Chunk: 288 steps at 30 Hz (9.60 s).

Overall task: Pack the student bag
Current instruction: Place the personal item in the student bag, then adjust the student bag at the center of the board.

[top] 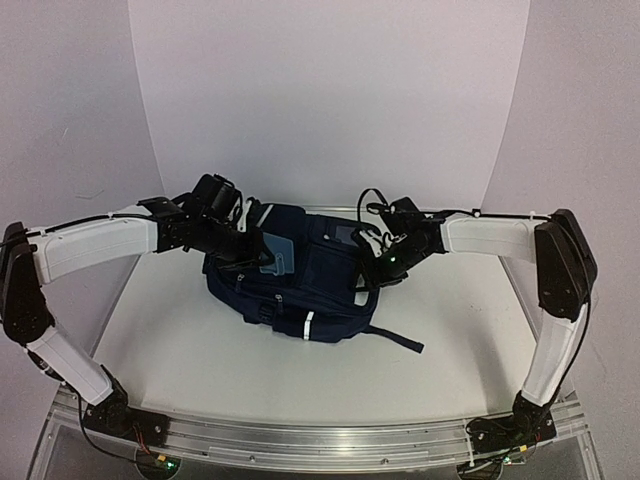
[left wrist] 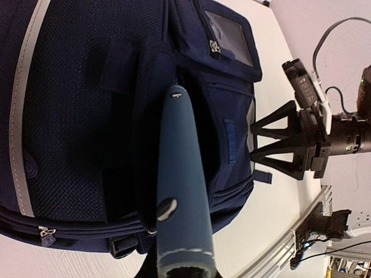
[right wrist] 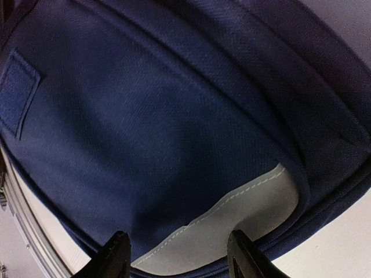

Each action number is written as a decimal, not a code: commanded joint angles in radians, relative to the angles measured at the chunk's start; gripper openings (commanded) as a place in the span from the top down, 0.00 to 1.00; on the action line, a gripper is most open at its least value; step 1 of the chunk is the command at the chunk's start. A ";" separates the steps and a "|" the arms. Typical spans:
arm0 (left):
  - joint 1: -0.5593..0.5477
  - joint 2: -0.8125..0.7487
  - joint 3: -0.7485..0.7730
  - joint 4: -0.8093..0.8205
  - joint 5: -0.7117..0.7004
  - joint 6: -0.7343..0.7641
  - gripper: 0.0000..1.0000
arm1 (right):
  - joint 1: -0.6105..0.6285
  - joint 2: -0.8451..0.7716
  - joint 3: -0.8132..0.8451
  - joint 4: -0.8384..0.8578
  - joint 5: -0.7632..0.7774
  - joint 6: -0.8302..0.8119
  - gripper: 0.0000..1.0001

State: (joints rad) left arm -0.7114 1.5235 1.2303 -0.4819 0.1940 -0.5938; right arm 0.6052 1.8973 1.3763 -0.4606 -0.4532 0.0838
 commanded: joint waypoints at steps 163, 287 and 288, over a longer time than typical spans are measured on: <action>0.049 0.217 0.293 -0.044 0.091 0.091 0.99 | -0.164 0.014 0.137 0.082 -0.440 0.135 0.26; 0.024 0.003 -0.301 0.411 0.299 -0.094 0.32 | -0.078 -0.122 -0.058 -0.147 -0.231 -0.164 0.06; 0.026 -0.011 -0.284 0.379 0.267 -0.087 0.27 | -0.082 -0.139 -0.051 -0.160 -0.216 -0.171 0.05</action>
State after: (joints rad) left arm -0.6241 1.5881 0.9364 -0.0401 0.3888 -0.6606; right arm 0.4919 1.8691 1.3083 -0.6270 -0.6971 -0.0572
